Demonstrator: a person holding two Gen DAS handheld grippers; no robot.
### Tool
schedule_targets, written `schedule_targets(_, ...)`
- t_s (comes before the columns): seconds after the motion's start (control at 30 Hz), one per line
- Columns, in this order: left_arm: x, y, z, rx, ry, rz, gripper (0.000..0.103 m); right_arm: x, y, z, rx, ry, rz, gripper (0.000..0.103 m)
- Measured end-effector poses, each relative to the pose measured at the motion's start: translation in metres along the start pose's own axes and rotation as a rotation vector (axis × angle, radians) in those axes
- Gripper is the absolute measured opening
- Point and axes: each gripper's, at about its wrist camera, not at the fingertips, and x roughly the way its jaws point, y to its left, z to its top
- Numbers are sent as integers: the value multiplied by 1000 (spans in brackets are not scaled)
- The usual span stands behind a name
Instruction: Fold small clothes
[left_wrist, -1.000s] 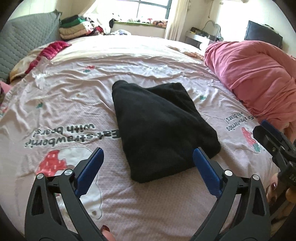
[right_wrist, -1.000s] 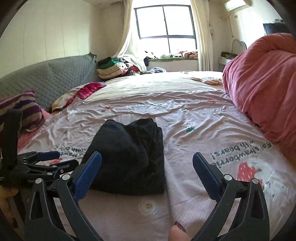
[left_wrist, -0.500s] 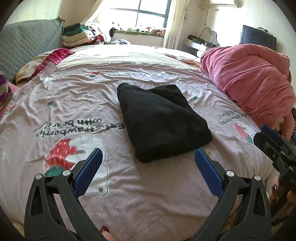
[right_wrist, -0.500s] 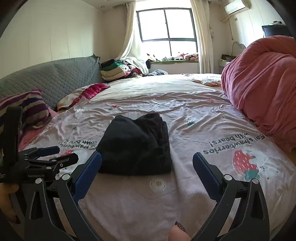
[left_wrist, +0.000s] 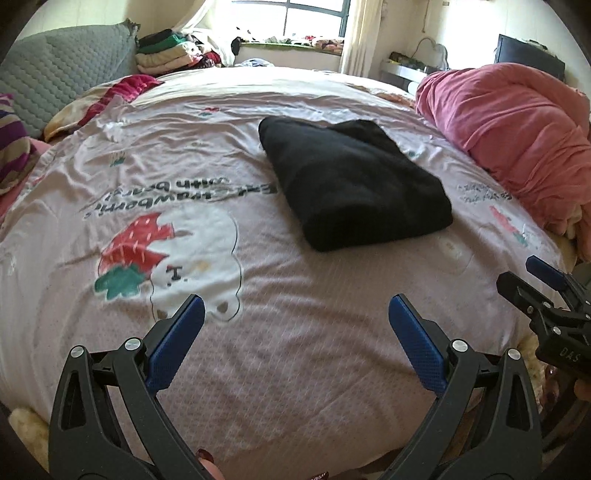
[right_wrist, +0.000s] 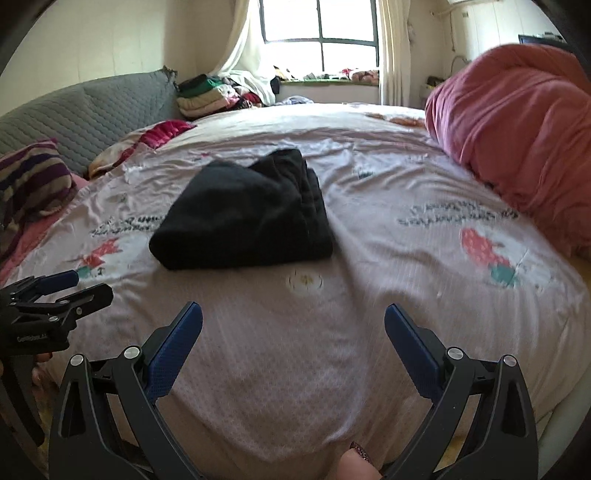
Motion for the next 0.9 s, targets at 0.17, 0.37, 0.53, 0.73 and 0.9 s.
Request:
schedule_targets(0.17,2,5,-4,-16,12,1,93,-1,-2,-6,20,-2,-1,98)
schedule_targets(0.37,1,8,-5,-35,18,2,94,-2,-2,-7,22,3,-6,98)
schedule_targets(0.53,0,9,-5,-40,18,2,94,-2,-3,-7,27,5,-9,98)
schedule_targets(0.73,0,9,-6,-45,21,10,94,-3,-3,-7,25,5,-11,98)
schedule_targets(0.9,-1,9,-6,-42,19,21,94,-3,-3,-7,26,5,-13,98)
